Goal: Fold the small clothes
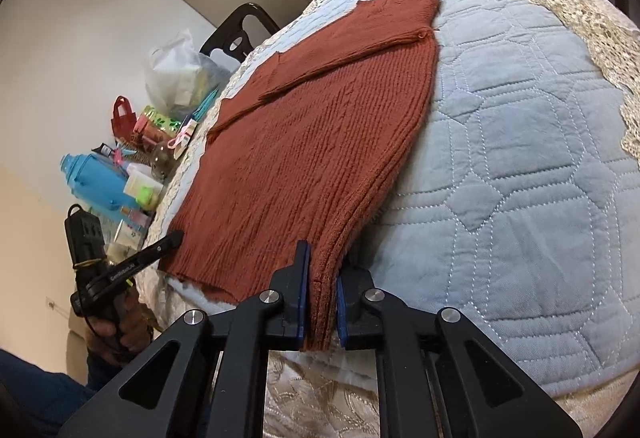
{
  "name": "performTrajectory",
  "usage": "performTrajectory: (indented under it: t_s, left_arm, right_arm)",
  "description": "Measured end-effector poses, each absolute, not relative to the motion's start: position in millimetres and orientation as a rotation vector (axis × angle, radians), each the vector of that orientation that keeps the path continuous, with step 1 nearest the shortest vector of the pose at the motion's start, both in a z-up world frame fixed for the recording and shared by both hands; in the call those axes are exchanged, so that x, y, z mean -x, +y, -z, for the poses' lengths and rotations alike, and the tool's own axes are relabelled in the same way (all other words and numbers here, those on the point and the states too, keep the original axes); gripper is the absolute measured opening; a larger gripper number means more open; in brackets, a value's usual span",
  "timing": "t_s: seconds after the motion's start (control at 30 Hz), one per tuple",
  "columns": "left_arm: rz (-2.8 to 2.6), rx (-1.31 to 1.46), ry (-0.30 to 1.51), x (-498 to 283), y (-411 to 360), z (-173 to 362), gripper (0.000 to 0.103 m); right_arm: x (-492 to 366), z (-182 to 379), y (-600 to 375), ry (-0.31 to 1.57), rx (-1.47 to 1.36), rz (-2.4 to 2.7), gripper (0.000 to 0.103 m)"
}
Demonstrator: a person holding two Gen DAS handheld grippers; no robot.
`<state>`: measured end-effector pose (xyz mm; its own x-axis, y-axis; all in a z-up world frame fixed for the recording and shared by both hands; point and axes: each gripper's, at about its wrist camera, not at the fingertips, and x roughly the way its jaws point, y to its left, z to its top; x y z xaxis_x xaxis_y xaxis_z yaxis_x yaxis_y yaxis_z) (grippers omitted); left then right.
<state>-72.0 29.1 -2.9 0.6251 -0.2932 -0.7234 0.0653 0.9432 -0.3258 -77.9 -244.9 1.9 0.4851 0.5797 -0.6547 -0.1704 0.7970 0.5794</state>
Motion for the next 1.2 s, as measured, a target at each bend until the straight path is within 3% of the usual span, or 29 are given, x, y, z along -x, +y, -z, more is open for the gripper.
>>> performTrajectory:
  t_s: [0.33, 0.83, 1.2]
  left_arm:
    - [0.192, 0.232, 0.839, 78.9, 29.5, -8.3, 0.01]
    - [0.28, 0.399, 0.682, 117.4, 72.1, -52.7, 0.007]
    - [0.288, 0.455, 0.628, 55.6, 75.0, -66.0, 0.007]
  right_arm:
    - [90.1, -9.3, -255.7, 0.908, -0.502, -0.473, 0.006]
    - [128.1, -50.1, -262.7, 0.782, -0.569, -0.617, 0.005]
    - [86.7, -67.0, -275.7, 0.684, -0.642, -0.604, 0.005]
